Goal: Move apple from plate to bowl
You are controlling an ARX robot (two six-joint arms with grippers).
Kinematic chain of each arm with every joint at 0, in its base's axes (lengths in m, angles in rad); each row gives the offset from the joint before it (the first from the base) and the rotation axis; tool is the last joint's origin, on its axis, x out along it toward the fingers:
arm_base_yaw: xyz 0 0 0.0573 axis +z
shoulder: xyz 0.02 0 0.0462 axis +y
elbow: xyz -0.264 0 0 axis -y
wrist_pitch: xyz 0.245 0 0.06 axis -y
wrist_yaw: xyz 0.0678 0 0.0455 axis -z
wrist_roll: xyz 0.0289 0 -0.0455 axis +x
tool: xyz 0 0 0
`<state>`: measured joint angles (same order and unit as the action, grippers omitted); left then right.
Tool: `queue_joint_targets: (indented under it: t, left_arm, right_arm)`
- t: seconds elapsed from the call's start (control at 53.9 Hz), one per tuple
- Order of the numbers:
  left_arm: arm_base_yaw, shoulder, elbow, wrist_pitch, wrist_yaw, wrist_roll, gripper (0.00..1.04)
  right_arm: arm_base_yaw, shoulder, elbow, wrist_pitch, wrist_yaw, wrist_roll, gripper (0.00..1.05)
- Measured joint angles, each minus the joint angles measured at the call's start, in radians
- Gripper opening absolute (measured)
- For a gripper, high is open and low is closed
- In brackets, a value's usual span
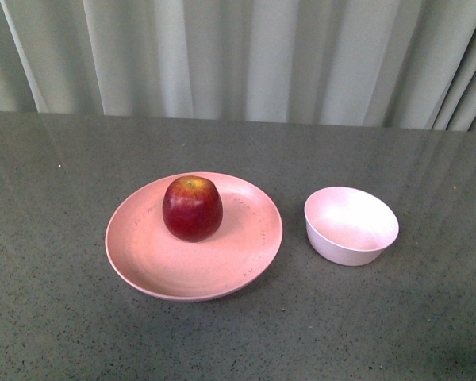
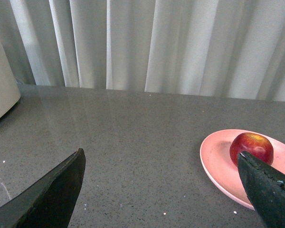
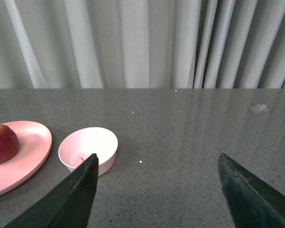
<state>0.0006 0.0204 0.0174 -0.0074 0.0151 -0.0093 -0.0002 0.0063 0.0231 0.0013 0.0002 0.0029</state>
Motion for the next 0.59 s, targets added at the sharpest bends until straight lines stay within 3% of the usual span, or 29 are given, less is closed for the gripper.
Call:
queue_joint_targets:
  t: [0.056,0.148,0.371,0.593]
  left_arm:
    - [0.087,0.156,0.113,-0.259,0.261,-0.091,0.96]
    - [0.118,0.383,0.199,-0.327,0.403,-0.158,0.96]
    - [0.001,1.021,0.474,0.115,0.369,-0.205,0.96]
    - [-0.118,1.466,0.711,0.220,0.291,-0.198,0.96]
  right_arm:
    - [0.000,0.000,0.000,0.000,0.000,0.000,0.96]
    - [0.000,0.000,0.000,0.000,-0.002,0.000,0.95]
    - [0.000,-0.001,0.000,0.000,0.000,0.000,0.96]
    - [0.000,-0.001,0.000,0.000,0.000,0.000,0.96]
